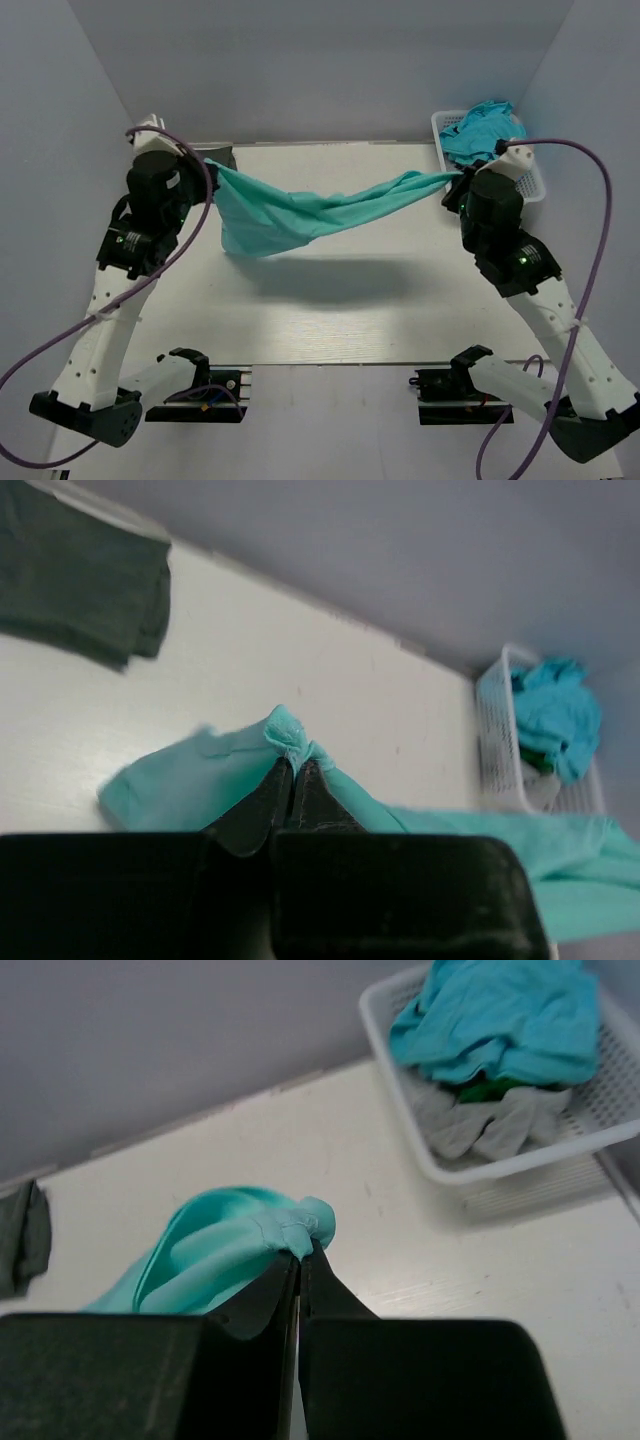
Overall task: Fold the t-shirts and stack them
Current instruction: Flatten out the tshirt
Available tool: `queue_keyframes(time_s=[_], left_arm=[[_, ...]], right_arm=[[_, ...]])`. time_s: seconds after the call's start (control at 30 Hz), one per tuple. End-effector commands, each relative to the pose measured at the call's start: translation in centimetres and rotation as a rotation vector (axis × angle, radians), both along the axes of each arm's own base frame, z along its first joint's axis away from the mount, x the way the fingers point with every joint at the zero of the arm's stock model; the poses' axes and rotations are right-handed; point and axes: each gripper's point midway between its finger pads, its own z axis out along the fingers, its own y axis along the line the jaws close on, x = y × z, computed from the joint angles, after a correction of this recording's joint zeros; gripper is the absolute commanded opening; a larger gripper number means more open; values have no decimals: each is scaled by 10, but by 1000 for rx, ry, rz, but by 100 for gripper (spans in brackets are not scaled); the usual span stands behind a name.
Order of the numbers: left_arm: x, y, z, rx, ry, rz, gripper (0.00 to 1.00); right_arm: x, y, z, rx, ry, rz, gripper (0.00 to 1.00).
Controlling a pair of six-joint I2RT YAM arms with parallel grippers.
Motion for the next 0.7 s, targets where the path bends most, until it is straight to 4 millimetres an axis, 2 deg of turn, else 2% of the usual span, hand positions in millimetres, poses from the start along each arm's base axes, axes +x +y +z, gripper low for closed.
queue_keyframes(time_s=[0.0, 0.07, 0.13, 0.3, 0.47, 0.67], left_arm=[[-21, 41, 29, 33, -38, 172, 0], [-32, 52, 49, 16, -80, 216, 0], [-41, 59, 66, 5, -120, 240, 0], [-75, 82, 87, -37, -167, 328, 0], [-84, 75, 93, -76, -196, 275, 0], [-53, 58, 66, -41, -98, 235, 0]], right_arm=[[-15, -45, 40, -65, -87, -178, 0], [-27, -59, 62, -46, -144, -222, 0], [-36, -69, 73, -44, -177, -251, 0], [-63, -89, 94, -8, -246, -285, 0], [-65, -72, 91, 6, -236, -169, 0], [-41, -54, 59, -31, -134, -143, 0]])
